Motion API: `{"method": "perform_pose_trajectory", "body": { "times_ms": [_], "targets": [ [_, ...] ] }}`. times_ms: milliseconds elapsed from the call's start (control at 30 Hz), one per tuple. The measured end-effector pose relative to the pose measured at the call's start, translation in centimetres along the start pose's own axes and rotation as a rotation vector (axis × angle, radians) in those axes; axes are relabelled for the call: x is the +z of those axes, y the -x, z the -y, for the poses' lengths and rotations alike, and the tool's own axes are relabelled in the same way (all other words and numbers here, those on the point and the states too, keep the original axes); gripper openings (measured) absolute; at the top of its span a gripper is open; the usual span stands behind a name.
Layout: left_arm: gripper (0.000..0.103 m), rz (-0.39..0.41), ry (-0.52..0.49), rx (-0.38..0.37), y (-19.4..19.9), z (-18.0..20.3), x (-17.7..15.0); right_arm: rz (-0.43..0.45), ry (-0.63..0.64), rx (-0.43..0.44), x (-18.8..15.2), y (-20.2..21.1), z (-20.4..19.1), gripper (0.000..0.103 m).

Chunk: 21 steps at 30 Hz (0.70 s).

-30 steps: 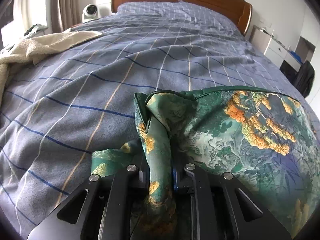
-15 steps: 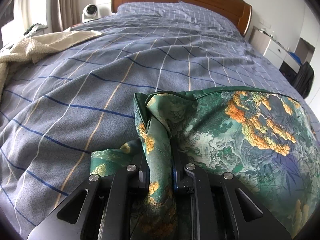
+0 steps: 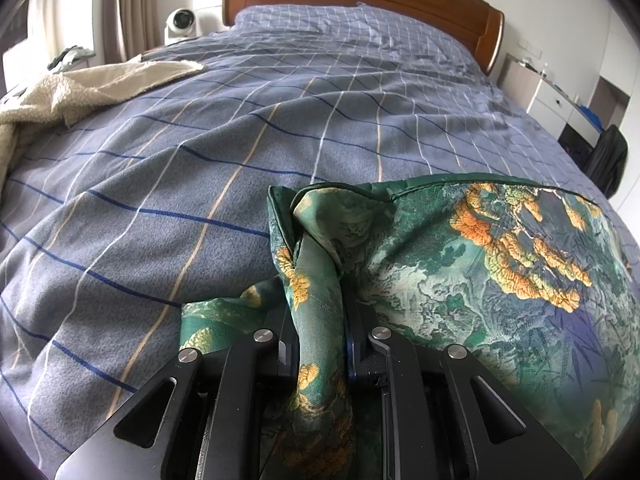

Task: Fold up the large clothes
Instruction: 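Hold the folded hem down on the jacket with both tools, then open both tools and release the folded hem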

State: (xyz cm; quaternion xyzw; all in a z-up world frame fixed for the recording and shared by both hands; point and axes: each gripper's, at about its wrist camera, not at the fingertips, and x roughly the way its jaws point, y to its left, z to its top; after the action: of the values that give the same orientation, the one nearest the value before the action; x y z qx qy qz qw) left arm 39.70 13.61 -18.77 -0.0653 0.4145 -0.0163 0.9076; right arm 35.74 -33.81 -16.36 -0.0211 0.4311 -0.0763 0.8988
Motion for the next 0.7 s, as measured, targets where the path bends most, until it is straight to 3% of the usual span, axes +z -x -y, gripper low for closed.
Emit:
{"method": "perform_pose_trajectory", "body": {
  "times_ms": [433,500,567,633,700],
  "targets": [
    [0.018,-0.002,-0.004,0.007,0.0,0.1,0.1,0.011,0.024,-0.036,0.0,0.1,-0.4,0.015],
    [0.025,-0.018,-0.004,0.020,0.4,0.3,0.5,0.016,0.013,-0.017,0.1,0.4,-0.1,0.015],
    [0.048,-0.049,0.011,0.031,1.2,0.1,1.3,-0.001,-0.010,0.032,0.6,0.7,0.8,0.017],
    [0.066,-0.060,0.052,0.023,3.3,-0.3,2.2,-0.022,-0.043,0.078,1.3,1.5,2.2,0.027],
    [0.069,-0.012,0.086,-0.021,6.6,-0.2,2.6,0.001,-0.101,0.113,1.8,3.7,4.2,0.072]
  ]
}}
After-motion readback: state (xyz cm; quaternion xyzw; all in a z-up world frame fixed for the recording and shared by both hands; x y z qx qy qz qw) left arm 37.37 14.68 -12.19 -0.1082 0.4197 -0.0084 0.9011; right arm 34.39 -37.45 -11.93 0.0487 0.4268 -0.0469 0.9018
